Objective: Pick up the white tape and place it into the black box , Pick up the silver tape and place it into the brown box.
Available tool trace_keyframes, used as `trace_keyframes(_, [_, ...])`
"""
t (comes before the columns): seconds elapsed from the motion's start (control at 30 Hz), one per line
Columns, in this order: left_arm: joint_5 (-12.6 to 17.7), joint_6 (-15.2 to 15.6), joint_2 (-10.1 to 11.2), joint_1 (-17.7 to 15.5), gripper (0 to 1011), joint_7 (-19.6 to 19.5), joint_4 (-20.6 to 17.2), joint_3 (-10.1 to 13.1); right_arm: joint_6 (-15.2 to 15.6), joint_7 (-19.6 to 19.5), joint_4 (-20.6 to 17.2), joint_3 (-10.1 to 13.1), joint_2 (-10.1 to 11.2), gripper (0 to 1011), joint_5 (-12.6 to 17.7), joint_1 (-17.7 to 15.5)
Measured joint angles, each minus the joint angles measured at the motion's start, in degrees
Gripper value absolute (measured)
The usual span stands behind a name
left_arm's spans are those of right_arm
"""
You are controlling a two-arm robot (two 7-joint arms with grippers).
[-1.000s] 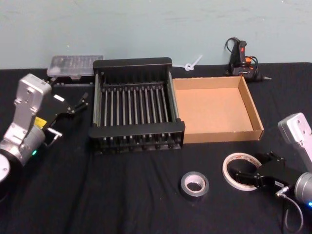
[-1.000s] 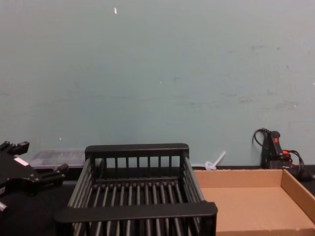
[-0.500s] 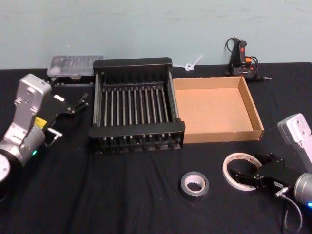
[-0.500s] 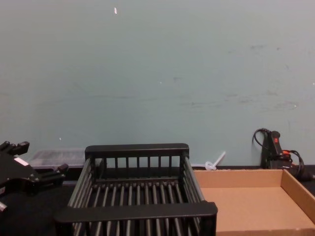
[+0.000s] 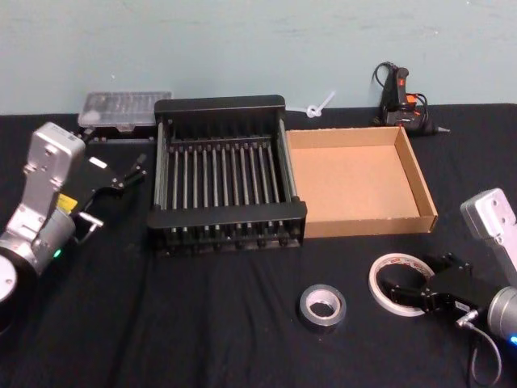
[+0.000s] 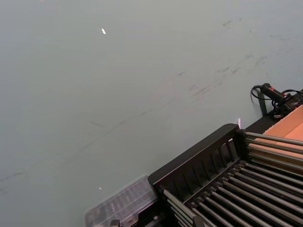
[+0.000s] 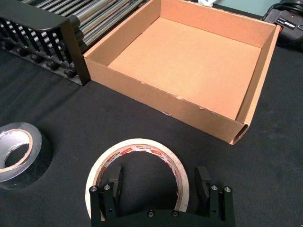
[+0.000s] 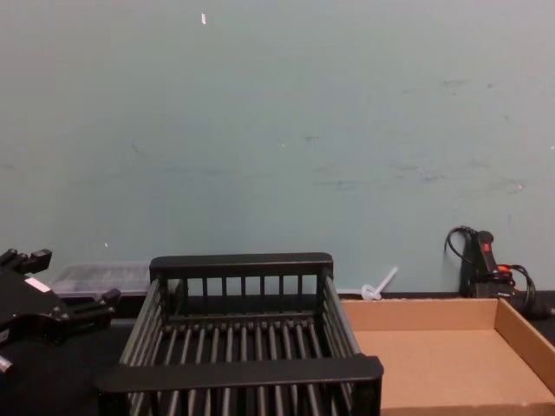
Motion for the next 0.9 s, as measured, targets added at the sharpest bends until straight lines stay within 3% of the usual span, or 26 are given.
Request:
trace_keyframes(0.2, [0.0, 0.0, 0.0, 0.0, 1001, 0.0, 0.0, 0.0, 0.0, 0.0, 0.0, 0.0, 0.0, 1002, 0.1, 0.0])
trace_keyframes(0.37, [0.0, 0.0, 0.0, 0.0, 1001, 0.0, 0.0, 0.0, 0.0, 0.0, 0.0, -0.1, 0.1, 941, 0.1, 0.0])
trace_keyframes(0.9, [0.0, 0.0, 0.0, 0.0, 1001, 0.0, 0.0, 0.0, 0.0, -0.1, 0.0, -0.1, 0.1, 449, 0.2, 0.0])
